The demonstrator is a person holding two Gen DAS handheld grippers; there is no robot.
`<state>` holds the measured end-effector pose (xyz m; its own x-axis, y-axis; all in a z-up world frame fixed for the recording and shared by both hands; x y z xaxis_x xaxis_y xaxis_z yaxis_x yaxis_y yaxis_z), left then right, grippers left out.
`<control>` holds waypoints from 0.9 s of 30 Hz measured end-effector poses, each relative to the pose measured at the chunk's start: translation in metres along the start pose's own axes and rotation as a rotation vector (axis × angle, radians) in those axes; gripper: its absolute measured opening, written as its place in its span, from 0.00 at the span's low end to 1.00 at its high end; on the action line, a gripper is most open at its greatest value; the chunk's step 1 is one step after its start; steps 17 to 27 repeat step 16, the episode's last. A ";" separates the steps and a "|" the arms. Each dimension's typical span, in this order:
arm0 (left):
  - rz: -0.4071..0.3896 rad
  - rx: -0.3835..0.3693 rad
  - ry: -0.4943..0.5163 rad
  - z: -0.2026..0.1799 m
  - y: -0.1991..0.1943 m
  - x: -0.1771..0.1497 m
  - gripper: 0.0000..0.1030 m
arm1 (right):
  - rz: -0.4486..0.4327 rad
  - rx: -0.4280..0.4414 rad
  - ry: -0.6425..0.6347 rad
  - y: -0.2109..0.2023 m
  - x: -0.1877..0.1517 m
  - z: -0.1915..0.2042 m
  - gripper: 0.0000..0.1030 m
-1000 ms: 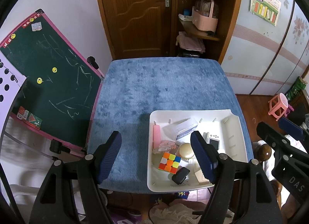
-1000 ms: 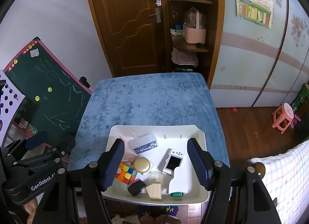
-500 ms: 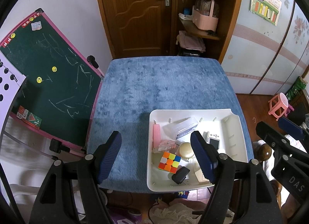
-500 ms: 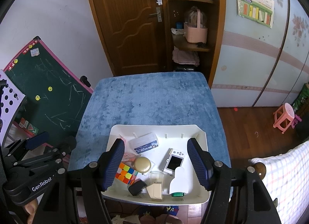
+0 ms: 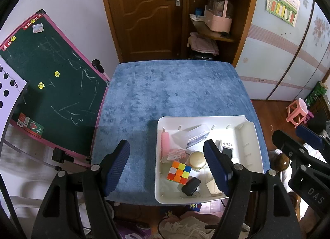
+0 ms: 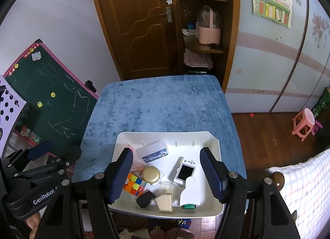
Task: Organize rigid objects
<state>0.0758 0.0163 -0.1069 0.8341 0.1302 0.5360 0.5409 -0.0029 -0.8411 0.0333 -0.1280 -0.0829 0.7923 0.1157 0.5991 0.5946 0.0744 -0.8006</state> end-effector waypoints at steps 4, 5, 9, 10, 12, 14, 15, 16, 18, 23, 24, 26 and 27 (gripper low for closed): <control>0.000 0.000 0.000 -0.001 0.000 -0.001 0.75 | 0.000 0.000 0.001 0.000 0.000 0.000 0.66; 0.000 0.000 0.000 -0.001 0.000 -0.001 0.75 | 0.001 0.000 0.001 0.000 0.000 0.000 0.66; 0.001 -0.001 0.001 0.000 0.000 0.000 0.75 | 0.001 0.001 0.000 0.000 0.000 0.000 0.66; 0.001 0.001 0.001 0.000 0.000 0.000 0.75 | 0.001 0.001 0.000 0.000 0.000 -0.001 0.66; 0.003 0.004 0.002 -0.002 0.002 -0.004 0.75 | 0.002 0.000 0.001 0.000 0.000 -0.001 0.66; 0.004 0.004 0.003 -0.003 0.002 -0.005 0.75 | 0.003 0.001 0.002 0.000 0.000 0.000 0.66; 0.003 0.005 0.003 -0.003 0.002 -0.005 0.75 | 0.002 0.000 0.003 0.000 0.001 0.000 0.66; 0.003 0.004 0.002 -0.003 0.002 -0.005 0.75 | 0.003 0.001 0.003 0.000 -0.001 0.000 0.66; 0.003 0.004 0.002 -0.003 0.002 -0.005 0.75 | 0.003 0.001 0.003 0.000 -0.001 0.000 0.66; 0.003 0.004 0.002 -0.003 0.002 -0.005 0.75 | 0.003 0.001 0.003 0.000 -0.001 0.000 0.66; 0.003 0.004 0.002 -0.003 0.002 -0.005 0.75 | 0.003 0.001 0.003 0.000 -0.001 0.000 0.66; 0.003 0.004 0.002 -0.003 0.002 -0.005 0.75 | 0.003 0.001 0.003 0.000 -0.001 0.000 0.66; 0.003 0.004 0.002 -0.003 0.002 -0.005 0.75 | 0.003 0.001 0.003 0.000 -0.001 0.000 0.66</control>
Point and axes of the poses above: each gripper's, at about its wrist camera, not at the fingertips, and y roughly the way its jaws point, z to its left, x to its top, the point moved 10 cm from there along y, roughly the way its jaws point, and after that the axes turned 9 degrees about -y, right-handed, at the moved point
